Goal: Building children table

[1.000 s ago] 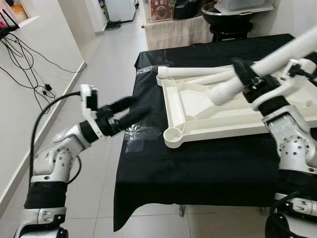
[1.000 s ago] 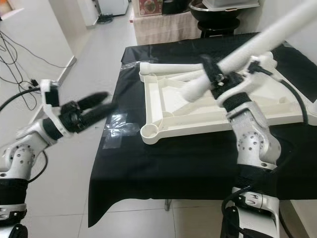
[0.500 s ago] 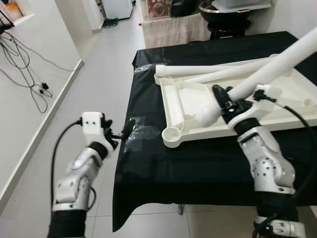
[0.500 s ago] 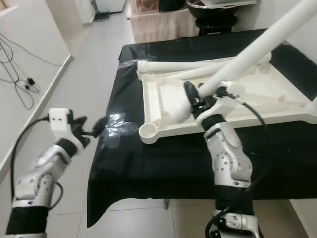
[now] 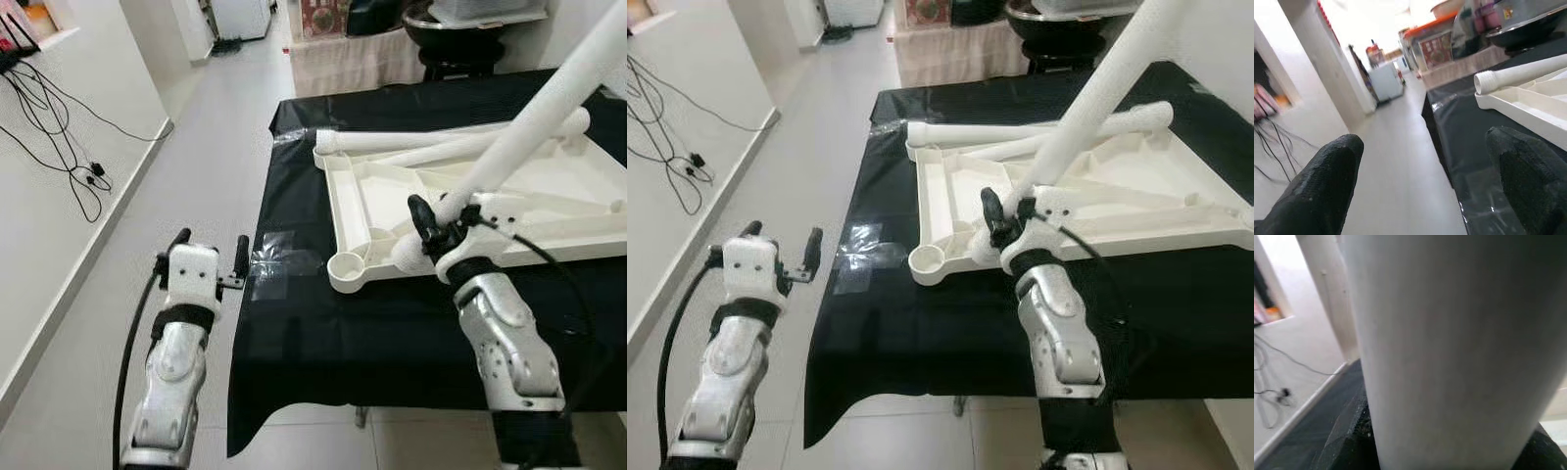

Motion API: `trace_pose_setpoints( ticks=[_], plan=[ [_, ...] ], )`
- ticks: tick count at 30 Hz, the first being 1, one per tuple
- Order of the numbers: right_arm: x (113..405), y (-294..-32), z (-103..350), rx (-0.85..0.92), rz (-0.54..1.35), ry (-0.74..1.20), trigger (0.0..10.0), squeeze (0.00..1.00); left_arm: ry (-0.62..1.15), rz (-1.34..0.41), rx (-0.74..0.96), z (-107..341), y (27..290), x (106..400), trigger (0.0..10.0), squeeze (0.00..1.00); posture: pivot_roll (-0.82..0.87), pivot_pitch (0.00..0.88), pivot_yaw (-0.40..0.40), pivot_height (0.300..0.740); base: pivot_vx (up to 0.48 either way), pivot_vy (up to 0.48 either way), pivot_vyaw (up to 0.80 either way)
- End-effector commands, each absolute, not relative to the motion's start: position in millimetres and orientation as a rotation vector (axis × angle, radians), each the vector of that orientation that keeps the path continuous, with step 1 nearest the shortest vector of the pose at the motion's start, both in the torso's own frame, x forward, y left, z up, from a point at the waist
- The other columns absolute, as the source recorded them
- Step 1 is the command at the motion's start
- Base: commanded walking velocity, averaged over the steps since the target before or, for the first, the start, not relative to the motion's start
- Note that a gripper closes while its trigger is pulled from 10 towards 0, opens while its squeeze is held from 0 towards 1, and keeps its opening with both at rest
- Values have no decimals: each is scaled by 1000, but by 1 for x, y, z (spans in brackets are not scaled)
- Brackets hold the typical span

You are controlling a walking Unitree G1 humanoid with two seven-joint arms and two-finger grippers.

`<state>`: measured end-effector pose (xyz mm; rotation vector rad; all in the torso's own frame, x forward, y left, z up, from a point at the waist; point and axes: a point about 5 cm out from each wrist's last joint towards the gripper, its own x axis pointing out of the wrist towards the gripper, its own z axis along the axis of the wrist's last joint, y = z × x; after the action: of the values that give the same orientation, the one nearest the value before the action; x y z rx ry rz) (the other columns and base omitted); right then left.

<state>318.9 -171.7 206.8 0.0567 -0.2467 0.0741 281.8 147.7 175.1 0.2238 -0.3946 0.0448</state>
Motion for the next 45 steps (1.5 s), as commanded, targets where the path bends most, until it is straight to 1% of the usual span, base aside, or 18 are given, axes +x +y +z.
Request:
trace_pose_setpoints(
  ticks=[1,2,3,5,10,18,19,20,21,22,24,30,35,45],
  plan=[
    [316,-164,210,40,88,-283,10000,0,-395,46,263,175,149,280,10000,0,-41,68,130,740,0,0,0],
    [315,-161,211,35,98,-286,10000,0,-369,-48,208,172,144,281,10000,0,-38,63,130,740,0,0,0],
    [316,-158,211,35,107,-288,10000,0,-358,-119,188,170,140,281,10000,0,-35,62,127,740,0,0,0],
    [316,-156,211,34,112,-291,10000,0,-362,-180,182,167,135,281,10000,0,-35,62,127,740,0,0,0],
    [318,-156,215,20,115,-309,10000,0,-332,-155,140,160,137,285,10000,0,-31,60,121,740,0,0,0],
    [318,-151,219,-17,140,-333,10000,0,-284,-152,76,153,137,288,10000,0,-33,62,120,740,0,-464,0],
    [318,-145,219,-45,176,-334,10000,0,-228,-231,50,145,132,290,10000,0,-27,61,119,740,0,-458,0],
    [317,-140,218,-59,225,-323,10000,0,-206,-263,46,142,129,291,10000,0,-27,60,119,740,0,0,0],
    [317,-140,218,-59,225,-323,10000,0,-206,-263,46,142,129,291,10000,0,-27,60,119,740,0,0,0],
    [316,-138,216,-92,254,-312,10000,0,-188,-289,37,140,127,291,10000,0,-27,60,120,740,0,0,800],
    [315,-135,216,-101,278,-305,10000,0,-176,-305,31,138,125,291,10000,0,-26,59,121,740,0,0,800],
    [314,-130,216,-140,345,-308,10000,0,-158,-262,-42,135,132,292,10000,0,-28,56,122,740,0,0,800],
    [313,-130,217,-161,365,-314,10000,0,-157,-255,-51,134,132,292,10000,0,-29,53,121,740,0,0,800],
    [315,-133,221,-180,391,-322,10000,0,-157,-301,-34,133,127,290,10000,0,-35,43,121,740,0,0,800]
  ],
)
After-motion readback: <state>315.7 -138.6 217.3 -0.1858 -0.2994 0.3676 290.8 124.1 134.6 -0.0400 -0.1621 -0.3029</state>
